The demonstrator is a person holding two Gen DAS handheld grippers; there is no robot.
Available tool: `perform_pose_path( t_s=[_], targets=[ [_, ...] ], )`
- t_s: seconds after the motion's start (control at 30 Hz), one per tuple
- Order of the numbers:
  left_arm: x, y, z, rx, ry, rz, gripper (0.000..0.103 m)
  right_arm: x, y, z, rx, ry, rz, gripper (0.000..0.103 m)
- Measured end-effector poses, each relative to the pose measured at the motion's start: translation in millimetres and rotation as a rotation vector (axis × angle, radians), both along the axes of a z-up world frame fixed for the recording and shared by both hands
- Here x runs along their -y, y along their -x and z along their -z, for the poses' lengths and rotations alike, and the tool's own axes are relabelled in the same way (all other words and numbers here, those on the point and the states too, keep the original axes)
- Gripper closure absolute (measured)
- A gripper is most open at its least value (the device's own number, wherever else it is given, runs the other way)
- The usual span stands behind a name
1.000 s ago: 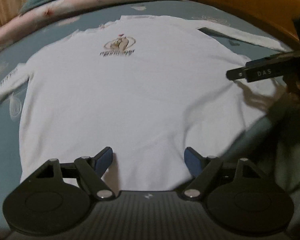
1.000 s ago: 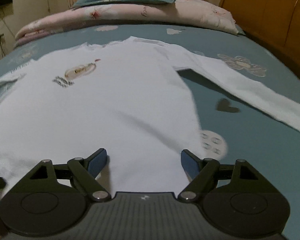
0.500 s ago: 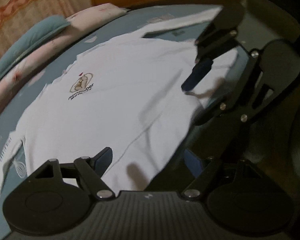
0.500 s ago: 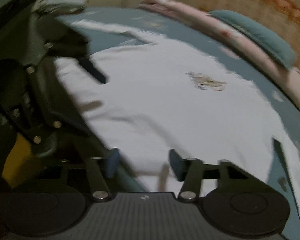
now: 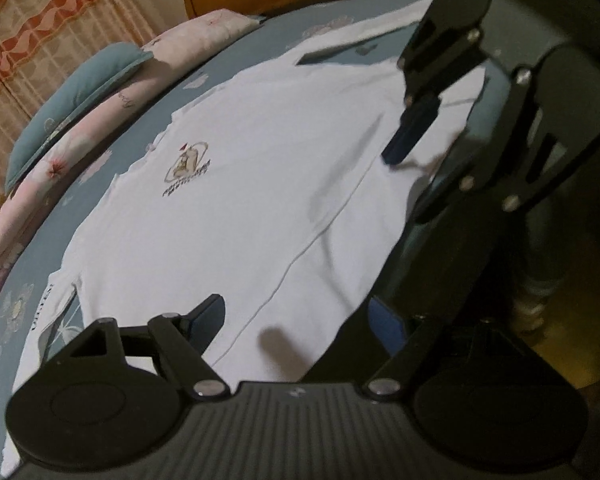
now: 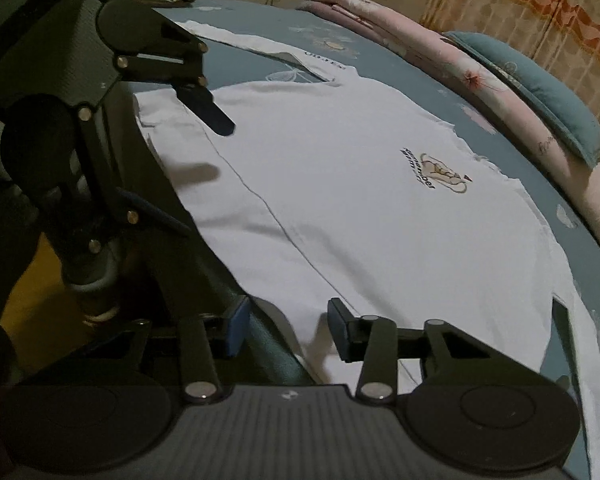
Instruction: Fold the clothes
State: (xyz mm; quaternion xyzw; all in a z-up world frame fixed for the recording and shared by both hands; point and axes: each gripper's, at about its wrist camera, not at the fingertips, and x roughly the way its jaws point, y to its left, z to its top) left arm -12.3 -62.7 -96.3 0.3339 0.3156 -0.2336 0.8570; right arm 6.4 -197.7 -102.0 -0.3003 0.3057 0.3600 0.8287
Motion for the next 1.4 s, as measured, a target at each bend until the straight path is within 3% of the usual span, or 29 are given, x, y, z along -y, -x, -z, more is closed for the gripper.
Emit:
perform_pose_path(
  t_s=[0.17,0.4,0.6,0.77,0.97,1.03,1.23,1.4],
  targets=[
    [11,-3,-1,0.009,0.012,0.025,0.024,3,-7,1,-0.002,0.018,0.019,0.064],
    [20,-21,-2,-0.023,0.107,-0.018,0.024,14,-18,-7,0.012,-0.042,0.105,0.064],
    [15,-34,0,0.000,0.089,-0.059,0.024,16,-21,-8,0.009,-0.058,0.121,0.064],
    [-3,-51,-9,0.000,0.139,-0.120,0.023,15,0,-23,0.024,-0.103,-0.004,0.064],
    [-8,-52,-17,0.022,0.156,-0.135,0.023,-8,3,-4,-0.059,-0.072,-0.138,0.064],
    [-10,-47,-18,0.024,0.147,-0.133,0.023,-15,-5,3,-0.067,-0.068,-0.129,0.064],
    [-39,-20,-27,0.005,0.125,-0.137,0.023,-26,-3,10,0.037,0.047,-0.171,0.064],
    [-49,5,-34,-0.024,0.130,-0.038,0.023,-33,4,10,0.117,0.122,-0.225,0.068]
  ],
)
